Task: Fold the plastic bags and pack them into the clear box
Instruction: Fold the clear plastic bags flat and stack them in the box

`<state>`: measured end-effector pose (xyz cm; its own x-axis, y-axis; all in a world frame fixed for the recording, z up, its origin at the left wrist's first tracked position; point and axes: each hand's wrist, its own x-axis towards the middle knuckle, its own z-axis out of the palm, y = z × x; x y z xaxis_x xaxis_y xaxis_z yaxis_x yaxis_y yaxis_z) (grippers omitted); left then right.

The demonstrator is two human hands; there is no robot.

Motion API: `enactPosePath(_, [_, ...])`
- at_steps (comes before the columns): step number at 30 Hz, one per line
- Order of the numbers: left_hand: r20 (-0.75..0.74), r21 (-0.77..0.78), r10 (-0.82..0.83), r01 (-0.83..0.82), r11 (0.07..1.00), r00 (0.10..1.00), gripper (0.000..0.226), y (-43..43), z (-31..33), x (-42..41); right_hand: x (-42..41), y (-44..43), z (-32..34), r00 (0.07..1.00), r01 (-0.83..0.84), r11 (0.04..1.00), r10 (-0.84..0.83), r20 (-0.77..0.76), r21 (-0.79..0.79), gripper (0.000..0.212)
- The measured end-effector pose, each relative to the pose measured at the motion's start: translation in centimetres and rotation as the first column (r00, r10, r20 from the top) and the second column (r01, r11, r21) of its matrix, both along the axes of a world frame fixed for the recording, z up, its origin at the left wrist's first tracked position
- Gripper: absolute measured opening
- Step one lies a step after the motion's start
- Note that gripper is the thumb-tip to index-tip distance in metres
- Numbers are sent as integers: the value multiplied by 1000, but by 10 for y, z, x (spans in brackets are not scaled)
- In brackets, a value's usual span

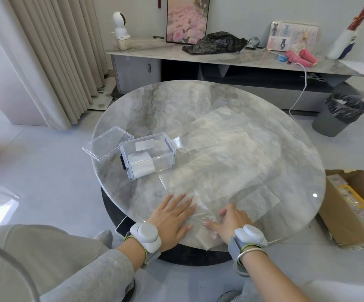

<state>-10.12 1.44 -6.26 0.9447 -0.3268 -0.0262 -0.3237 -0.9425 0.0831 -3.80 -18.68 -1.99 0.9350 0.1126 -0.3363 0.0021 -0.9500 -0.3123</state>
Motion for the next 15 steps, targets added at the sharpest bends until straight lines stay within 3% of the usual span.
enactPosePath(6, [-72,-102,21,-28,994,997,86,0,1,3,-1,-4,6,995,-91,996,91,36,-19,39])
enactPosePath(10, [-72,-111,23,-31,993,997,73,1,2,2,-2,-1,4,989,-125,990,119,86,72,36])
enactPosePath(15, [-79,-72,7,-13,997,997,73,1,-2,6,-8,-1,6,977,-153,978,128,172,144,29])
